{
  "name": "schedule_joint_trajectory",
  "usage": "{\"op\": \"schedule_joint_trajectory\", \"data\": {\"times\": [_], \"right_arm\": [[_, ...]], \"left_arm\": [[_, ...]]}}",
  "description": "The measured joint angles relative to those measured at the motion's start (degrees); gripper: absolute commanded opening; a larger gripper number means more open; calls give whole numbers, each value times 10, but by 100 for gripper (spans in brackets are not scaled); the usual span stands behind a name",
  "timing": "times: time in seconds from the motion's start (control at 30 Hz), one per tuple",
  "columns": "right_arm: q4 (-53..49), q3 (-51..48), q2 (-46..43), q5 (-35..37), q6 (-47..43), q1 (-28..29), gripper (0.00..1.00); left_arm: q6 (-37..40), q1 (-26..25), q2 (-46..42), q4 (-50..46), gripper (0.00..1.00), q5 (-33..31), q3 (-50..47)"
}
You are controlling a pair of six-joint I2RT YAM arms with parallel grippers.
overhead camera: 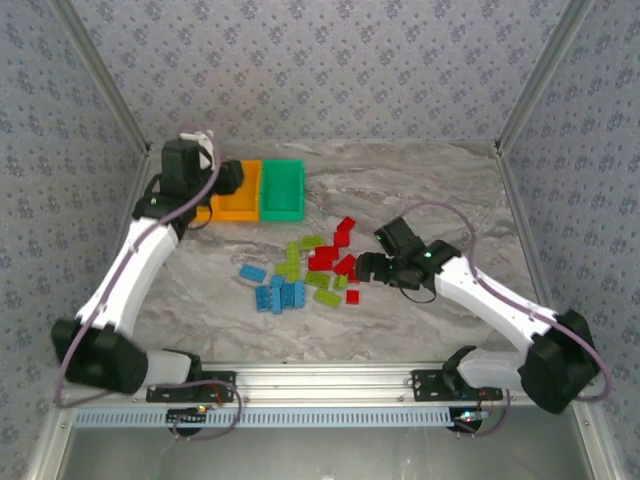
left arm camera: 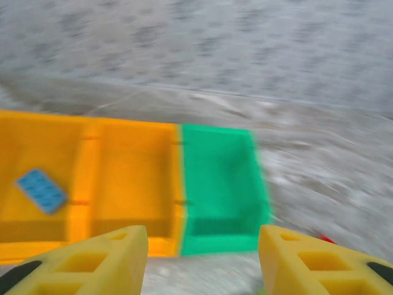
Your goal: Sort the legos into containers by color
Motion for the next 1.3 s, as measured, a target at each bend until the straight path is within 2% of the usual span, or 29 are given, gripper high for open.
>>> {"op": "schedule_joint_trajectory", "data": {"times": [0.07, 0.17, 0.27, 0.43, 0.53, 0.8, 0.93, 1.0, 1.17, 1.3], "right_arm": [[11, 11, 44, -1, -9, 5, 79], [35, 23, 107, -8, -19, 8, 71], [64, 35, 162, -14, -19, 7, 62], [108, 53, 226, -41, -13, -4, 62], [120, 54, 240, -46, -7, -3, 59], [124, 53, 257, -37, 1, -3, 36], [109, 53, 237, -24, 1, -1, 32], [98, 54, 200, -2, -3, 7, 30], [125, 109, 108, 51, -44, 52, 26], [166, 230, 159, 62, -96, 71, 26]], "left_arm": [[35, -59, -63, -26, 58, 7, -14], [99, -124, -140, -72, 72, 24, -32], [176, -158, -193, -113, 83, 57, -69], [288, -183, -226, -169, 88, 91, -157], [320, -183, -214, -172, 90, 99, -202], [353, -183, -215, -151, 95, 116, -226], [356, -182, -235, -132, 96, 107, -238], [352, -175, -248, -116, 99, 95, -247], [306, -110, -260, -78, 99, 39, -257], [259, -37, -240, -63, 99, -19, -257]]}}
